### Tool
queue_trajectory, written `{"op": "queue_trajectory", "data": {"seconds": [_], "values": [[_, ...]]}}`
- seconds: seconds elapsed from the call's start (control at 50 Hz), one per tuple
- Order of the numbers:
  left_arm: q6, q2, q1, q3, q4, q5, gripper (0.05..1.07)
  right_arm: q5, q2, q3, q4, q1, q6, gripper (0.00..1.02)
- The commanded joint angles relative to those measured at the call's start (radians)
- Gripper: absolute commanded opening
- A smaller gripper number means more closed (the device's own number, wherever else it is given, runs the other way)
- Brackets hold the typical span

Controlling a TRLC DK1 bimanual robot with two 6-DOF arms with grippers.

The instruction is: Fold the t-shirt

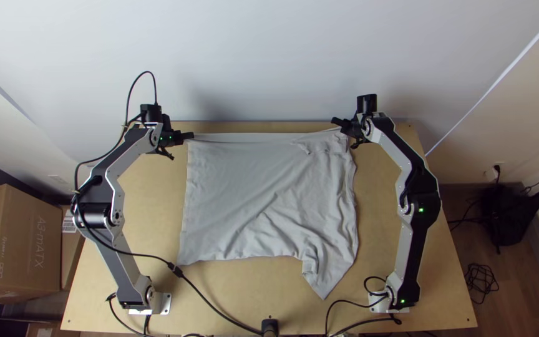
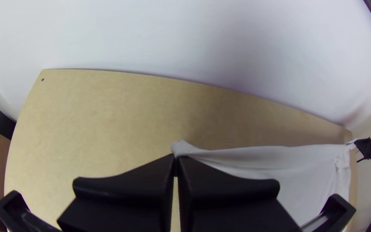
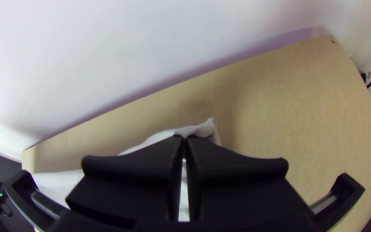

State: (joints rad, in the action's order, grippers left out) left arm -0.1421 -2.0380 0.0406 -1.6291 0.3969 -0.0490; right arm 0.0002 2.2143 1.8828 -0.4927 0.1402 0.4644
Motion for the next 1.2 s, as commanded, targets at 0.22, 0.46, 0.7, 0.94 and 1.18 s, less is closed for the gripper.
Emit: {"op": "queue_trajectory", "data": {"seconds": [0.22, 0.46, 0.7, 0.94, 1.18], "values": [[-0.017, 0.179, 0.007, 0.213, -0.059, -0.046, 0.08, 0.012, -0.222, -0.182, -0.017, 0.004, 0.016, 0.02], [-0.025, 0.252, 0.001, 0.324, -0.095, -0.058, 0.08, 0.012, -0.363, -0.344, -0.017, 0.015, 0.010, 0.02], [-0.031, 0.345, -0.018, 0.448, -0.105, -0.058, 0.08, 0.012, -0.464, -0.504, -0.017, 0.024, 0.008, 0.02], [-0.033, 0.432, -0.022, 0.604, -0.164, -0.058, 0.08, 0.012, -0.530, -0.645, -0.017, 0.036, 0.010, 0.02], [-0.031, 0.475, -0.028, 0.696, -0.193, -0.057, 0.08, 0.012, -0.547, -0.761, 0.011, 0.041, 0.016, 0.02]]}}
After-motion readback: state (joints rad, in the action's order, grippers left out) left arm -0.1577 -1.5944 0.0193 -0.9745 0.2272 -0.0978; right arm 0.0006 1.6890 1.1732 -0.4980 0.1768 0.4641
